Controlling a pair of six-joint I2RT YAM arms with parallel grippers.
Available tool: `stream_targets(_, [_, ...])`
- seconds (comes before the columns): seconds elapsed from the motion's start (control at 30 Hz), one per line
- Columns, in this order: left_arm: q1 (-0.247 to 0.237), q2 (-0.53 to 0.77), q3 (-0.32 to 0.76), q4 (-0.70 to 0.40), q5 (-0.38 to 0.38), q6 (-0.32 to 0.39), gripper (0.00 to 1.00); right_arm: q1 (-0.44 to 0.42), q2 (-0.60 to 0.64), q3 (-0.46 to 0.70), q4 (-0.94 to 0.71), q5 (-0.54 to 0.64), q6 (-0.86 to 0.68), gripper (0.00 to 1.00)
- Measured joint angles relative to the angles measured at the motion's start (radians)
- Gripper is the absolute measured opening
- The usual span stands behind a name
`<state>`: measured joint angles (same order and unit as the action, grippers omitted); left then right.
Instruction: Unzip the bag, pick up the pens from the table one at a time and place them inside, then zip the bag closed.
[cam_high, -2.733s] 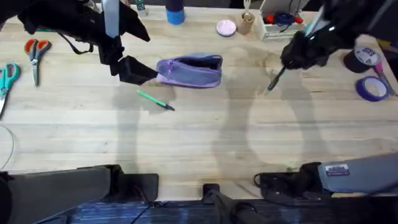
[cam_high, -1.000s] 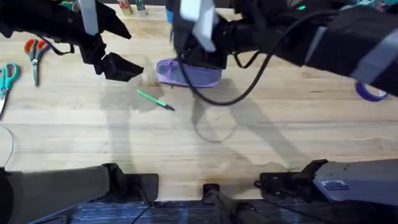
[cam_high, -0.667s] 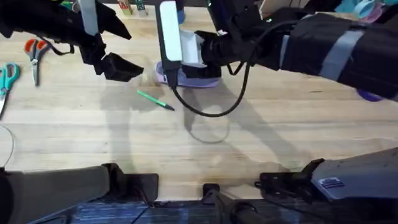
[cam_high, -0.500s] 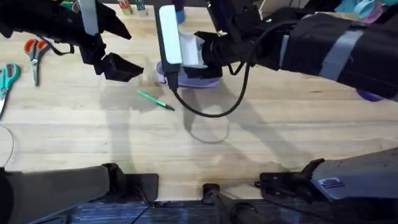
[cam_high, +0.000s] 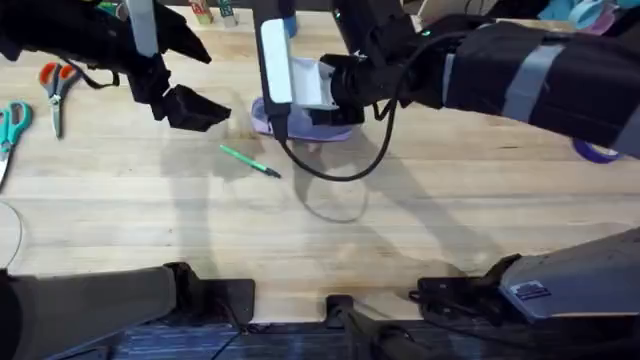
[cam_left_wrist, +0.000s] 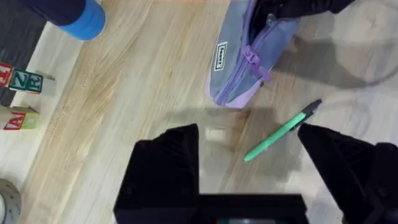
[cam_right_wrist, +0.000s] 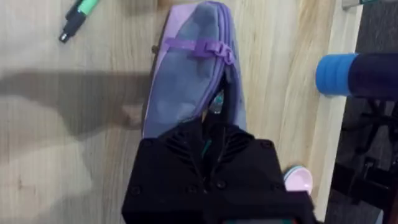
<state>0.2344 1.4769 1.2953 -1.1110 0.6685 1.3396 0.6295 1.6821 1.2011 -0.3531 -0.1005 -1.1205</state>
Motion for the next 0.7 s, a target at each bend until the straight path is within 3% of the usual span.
stream_targets(0.6, [0.0, 0.0, 0.0, 0.0, 0.0, 0.0, 0.993, -0.022, 0.042, 0.0, 0.009, -0.02, -0.003, 0.031])
stream_targets(0.63, [0.0, 0.0, 0.0, 0.0, 0.0, 0.0, 0.993, -0.022, 0.042, 0.0, 0.009, -0.02, -0.003, 0.057])
stream_targets(0.7, [0.0, 0.0, 0.0, 0.0, 0.0, 0.0, 0.996, -0.022, 0.042, 0.0, 0.009, -0.02, -0.002, 0.288])
